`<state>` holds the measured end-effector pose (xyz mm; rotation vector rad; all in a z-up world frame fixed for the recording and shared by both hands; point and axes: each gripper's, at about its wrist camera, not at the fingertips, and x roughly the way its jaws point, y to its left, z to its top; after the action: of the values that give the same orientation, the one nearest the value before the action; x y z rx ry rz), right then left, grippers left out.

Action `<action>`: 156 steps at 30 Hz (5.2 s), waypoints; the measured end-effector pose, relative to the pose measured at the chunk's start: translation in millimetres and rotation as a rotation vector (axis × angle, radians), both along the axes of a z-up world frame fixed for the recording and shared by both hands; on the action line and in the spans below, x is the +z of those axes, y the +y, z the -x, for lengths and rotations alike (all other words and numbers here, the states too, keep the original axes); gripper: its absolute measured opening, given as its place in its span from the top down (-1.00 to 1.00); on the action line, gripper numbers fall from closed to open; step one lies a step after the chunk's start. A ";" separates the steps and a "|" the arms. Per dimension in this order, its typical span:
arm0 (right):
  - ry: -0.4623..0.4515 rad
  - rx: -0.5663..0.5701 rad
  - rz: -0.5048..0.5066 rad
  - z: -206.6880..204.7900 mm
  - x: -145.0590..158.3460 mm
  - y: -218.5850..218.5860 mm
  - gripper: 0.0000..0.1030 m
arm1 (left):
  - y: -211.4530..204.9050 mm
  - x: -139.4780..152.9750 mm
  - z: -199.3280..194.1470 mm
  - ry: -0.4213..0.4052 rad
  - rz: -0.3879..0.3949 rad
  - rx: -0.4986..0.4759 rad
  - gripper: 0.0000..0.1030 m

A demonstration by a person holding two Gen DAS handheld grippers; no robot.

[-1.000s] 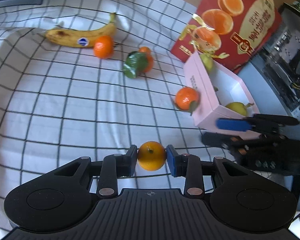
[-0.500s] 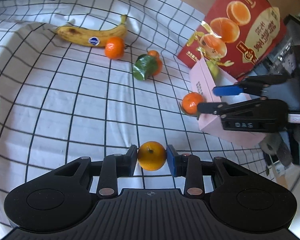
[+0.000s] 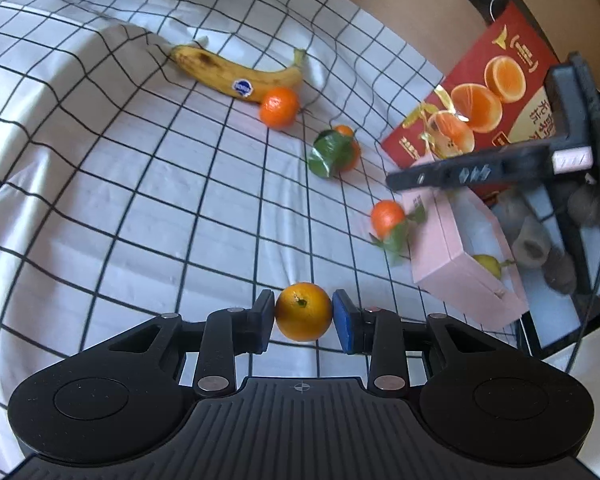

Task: Organize fruits
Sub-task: 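Grasp the leafy mandarin with the right gripper while the left gripper holds the small mandarin, then carry both mandarins over the pink box while the left gripper opens to drop its mandarin, then lower the leafy mandarin into the box and open the right gripper, then withdraw both grippers from the box and move the left gripper toward the banana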

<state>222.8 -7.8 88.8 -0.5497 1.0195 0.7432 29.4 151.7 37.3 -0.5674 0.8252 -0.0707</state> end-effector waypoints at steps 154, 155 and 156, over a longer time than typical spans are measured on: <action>-0.106 -0.583 -0.274 147.9 0.9 -132.8 -0.23 | 10.8 -3.1 -255.6 0.081 -1.051 -0.879 0.06; -0.104 -0.588 -0.278 147.7 0.5 -133.6 -0.23 | 9.3 -3.4 -254.0 0.084 -1.055 -0.858 0.06; -0.105 -0.591 -0.280 147.7 0.6 -134.1 -0.23 | 8.2 -3.6 -252.6 0.088 -1.053 -0.835 0.07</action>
<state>75.1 -141.9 89.3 -0.0312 0.8963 0.3156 282.0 159.9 33.7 0.7890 1.0053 -0.3478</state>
